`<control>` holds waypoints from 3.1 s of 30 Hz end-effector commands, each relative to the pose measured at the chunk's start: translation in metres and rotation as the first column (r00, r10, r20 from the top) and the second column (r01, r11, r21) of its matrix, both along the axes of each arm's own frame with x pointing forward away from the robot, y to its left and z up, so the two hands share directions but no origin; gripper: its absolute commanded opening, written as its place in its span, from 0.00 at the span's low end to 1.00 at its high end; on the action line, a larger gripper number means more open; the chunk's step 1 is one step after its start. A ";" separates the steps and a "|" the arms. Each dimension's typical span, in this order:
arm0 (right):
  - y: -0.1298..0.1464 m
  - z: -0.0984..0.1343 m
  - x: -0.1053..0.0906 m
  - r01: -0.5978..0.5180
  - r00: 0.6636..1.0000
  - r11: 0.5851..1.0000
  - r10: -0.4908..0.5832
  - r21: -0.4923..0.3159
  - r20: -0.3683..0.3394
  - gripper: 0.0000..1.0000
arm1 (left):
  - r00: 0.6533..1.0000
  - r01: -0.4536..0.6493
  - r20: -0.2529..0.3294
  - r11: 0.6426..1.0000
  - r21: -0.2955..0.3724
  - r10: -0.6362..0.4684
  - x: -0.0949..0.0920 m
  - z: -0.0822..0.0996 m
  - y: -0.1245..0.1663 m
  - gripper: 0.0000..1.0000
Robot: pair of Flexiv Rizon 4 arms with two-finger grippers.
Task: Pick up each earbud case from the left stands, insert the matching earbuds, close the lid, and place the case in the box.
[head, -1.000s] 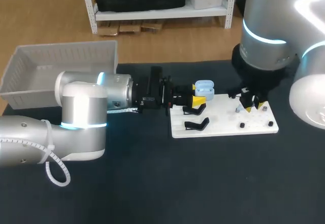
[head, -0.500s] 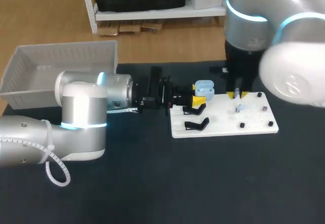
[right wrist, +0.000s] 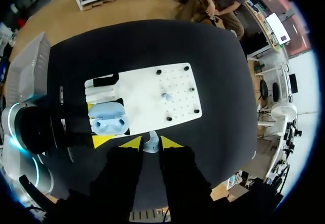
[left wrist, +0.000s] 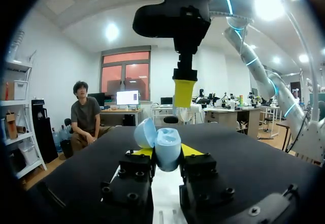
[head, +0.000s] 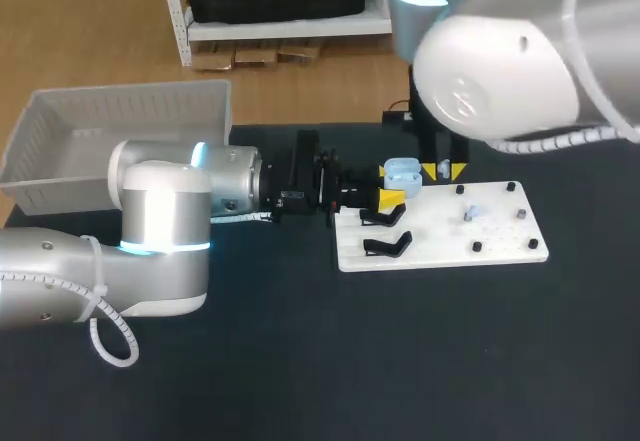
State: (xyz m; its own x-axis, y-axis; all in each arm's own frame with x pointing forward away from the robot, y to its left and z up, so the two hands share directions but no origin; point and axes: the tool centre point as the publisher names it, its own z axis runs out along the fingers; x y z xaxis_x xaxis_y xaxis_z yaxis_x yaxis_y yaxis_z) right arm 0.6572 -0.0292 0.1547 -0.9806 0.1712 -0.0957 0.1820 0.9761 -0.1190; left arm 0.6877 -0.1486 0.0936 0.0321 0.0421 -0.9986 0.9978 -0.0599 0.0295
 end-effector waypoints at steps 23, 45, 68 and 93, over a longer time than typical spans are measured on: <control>0.035 0.004 0.016 0.330 0.944 0.937 -0.326 0.110 -0.055 0.00 | 1.000 -0.007 0.004 1.000 -0.003 0.007 -0.002 -0.001 0.000 0.00; 0.040 0.003 0.013 0.318 0.948 0.943 -0.314 0.100 -0.053 0.00 | 1.000 -0.007 0.004 1.000 -0.003 0.007 -0.002 -0.001 0.000 0.00; 0.048 -0.005 0.014 0.313 0.950 0.946 -0.309 0.086 -0.053 0.00 | 1.000 -0.007 0.004 1.000 -0.003 0.007 -0.002 -0.001 0.000 0.00; 0.044 -0.010 0.021 0.324 0.946 0.943 -0.320 0.075 -0.055 0.00 | 1.000 -0.007 0.004 1.000 -0.003 0.007 -0.002 -0.001 0.000 0.00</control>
State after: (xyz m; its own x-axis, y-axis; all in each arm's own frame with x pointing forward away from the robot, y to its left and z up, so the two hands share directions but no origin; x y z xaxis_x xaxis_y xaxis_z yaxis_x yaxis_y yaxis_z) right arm 0.6759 0.0132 0.1448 -0.8750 0.4832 -0.0308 0.4842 0.8737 -0.0473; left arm 0.6877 -0.1486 0.0936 0.0321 0.0422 -0.9986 0.9978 -0.0599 0.0295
